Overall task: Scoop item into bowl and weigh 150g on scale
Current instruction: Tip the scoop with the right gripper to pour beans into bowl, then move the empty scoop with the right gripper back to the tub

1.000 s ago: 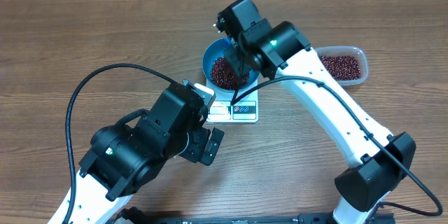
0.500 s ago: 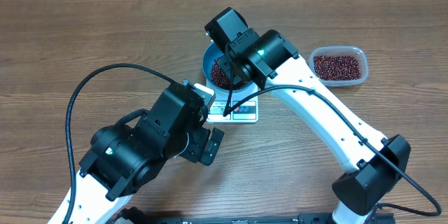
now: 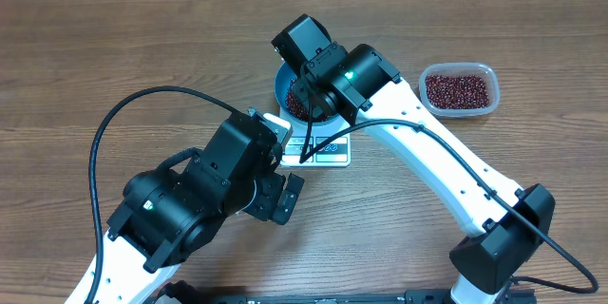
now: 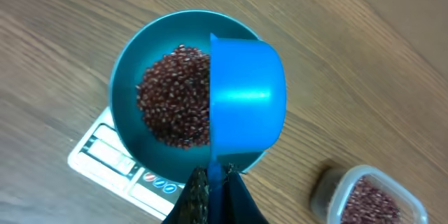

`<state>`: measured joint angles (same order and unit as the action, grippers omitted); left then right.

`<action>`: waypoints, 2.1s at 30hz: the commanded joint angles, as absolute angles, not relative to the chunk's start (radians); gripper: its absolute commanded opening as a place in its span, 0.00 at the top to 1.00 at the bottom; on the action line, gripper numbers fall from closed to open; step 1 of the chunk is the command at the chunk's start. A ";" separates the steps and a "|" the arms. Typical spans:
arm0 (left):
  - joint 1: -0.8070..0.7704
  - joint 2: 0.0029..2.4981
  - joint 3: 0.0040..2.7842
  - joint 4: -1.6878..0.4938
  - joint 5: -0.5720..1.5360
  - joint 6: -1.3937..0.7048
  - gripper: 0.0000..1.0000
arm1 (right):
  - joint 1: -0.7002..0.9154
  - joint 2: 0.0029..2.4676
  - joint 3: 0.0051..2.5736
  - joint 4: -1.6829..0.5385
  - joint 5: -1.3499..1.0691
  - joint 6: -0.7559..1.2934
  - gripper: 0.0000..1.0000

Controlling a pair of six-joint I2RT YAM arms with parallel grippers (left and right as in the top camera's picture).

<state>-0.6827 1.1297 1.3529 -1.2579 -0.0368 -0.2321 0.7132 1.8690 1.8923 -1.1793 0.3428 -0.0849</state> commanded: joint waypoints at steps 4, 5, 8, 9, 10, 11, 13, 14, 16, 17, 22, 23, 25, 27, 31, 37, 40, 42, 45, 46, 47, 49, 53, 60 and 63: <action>-0.681 1.126 1.365 -1.257 -0.033 -0.216 0.01 | 0.585 1.718 1.926 -1.142 0.184 -0.084 0.96; -0.681 1.126 1.365 -1.257 -0.033 -0.216 0.01 | 0.551 1.691 1.926 -1.135 0.164 -0.086 0.96; -0.681 1.126 1.365 -1.257 -0.033 -0.216 0.00 | 0.405 1.609 1.926 -1.128 0.144 -0.106 0.96; -0.681 1.126 1.365 -1.257 -0.033 -0.216 0.00 | 0.356 1.592 1.926 -1.131 0.147 -0.111 0.96; -0.681 1.126 1.365 -1.257 -0.033 -0.216 0.00 | 0.318 1.582 1.926 -1.132 0.148 -0.113 0.96; -0.681 1.126 1.365 -1.257 -0.033 -0.216 0.01 | 0.251 1.571 1.926 -1.139 0.148 -0.113 0.96; -0.681 1.126 1.365 -1.257 -0.033 -0.216 0.00 | 0.153 1.569 1.925 -1.160 0.147 -0.130 0.96; -0.681 1.126 1.365 -1.257 -0.033 -0.216 0.00 | 0.121 1.570 1.924 -1.169 0.148 -0.142 0.96; -0.681 1.126 1.365 -1.257 -0.033 -0.216 0.00 | 0.053 1.577 1.910 -1.175 0.148 -0.166 0.96; -0.681 1.126 1.365 -1.257 -0.033 -0.216 0.00 | 0.042 1.578 1.906 -1.175 0.146 -0.165 0.96; -0.681 1.126 1.365 -1.257 -0.033 -0.216 0.00 | 0.024 1.582 1.859 -1.205 0.157 -0.188 0.96; -0.681 1.126 1.365 -1.257 -0.033 -0.216 0.01 | 0.024 1.583 1.848 -1.219 0.179 -0.188 0.96; -0.681 1.126 1.365 -1.257 -0.033 -0.216 0.01 | 0.026 1.583 1.815 -1.237 0.249 -0.187 0.96; -0.681 1.126 1.365 -1.257 -0.033 -0.216 0.00 | 0.031 1.584 1.786 -1.236 0.246 -0.175 0.96; -0.681 1.126 1.365 -1.257 -0.033 -0.216 0.00 | 0.044 1.605 1.738 -1.233 0.281 -0.154 0.96; -0.681 1.126 1.365 -1.257 -0.033 -0.216 0.00 | 0.085 1.691 1.720 -1.256 0.411 -0.149 0.96; -0.681 1.126 1.365 -1.257 -0.033 -0.216 0.00 | 0.121 1.739 1.720 -1.264 0.430 -0.142 0.96; -0.681 1.126 1.365 -1.257 -0.033 -0.216 0.01 | 0.139 1.776 1.720 -1.263 0.430 -0.134 0.96; -0.681 1.126 1.365 -1.257 -0.033 -0.216 0.01 | 0.157 1.812 1.720 -1.262 0.427 -0.134 0.96; -0.681 1.126 1.365 -1.257 -0.033 -0.216 0.01 | 0.162 1.818 1.720 -1.262 0.426 -0.134 0.96; -0.681 1.126 1.365 -1.257 -0.033 -0.216 0.00 | 0.166 1.821 1.720 -1.262 0.426 -0.134 0.96; -0.681 1.126 1.365 -1.257 -0.033 -0.216 0.00 | 0.175 1.825 1.720 -1.265 0.426 -0.130 0.96; -0.681 1.126 1.365 -1.257 -0.033 -0.216 0.01 | 0.178 1.827 1.720 -1.263 0.427 -0.111 0.96; -0.681 1.126 1.365 -1.257 -0.033 -0.216 0.00 | 0.176 1.875 1.720 -1.266 0.427 -0.112 0.96; -0.681 1.126 1.365 -1.257 -0.033 -0.216 0.01 | 0.175 1.888 1.720 -1.267 0.426 -0.111 0.96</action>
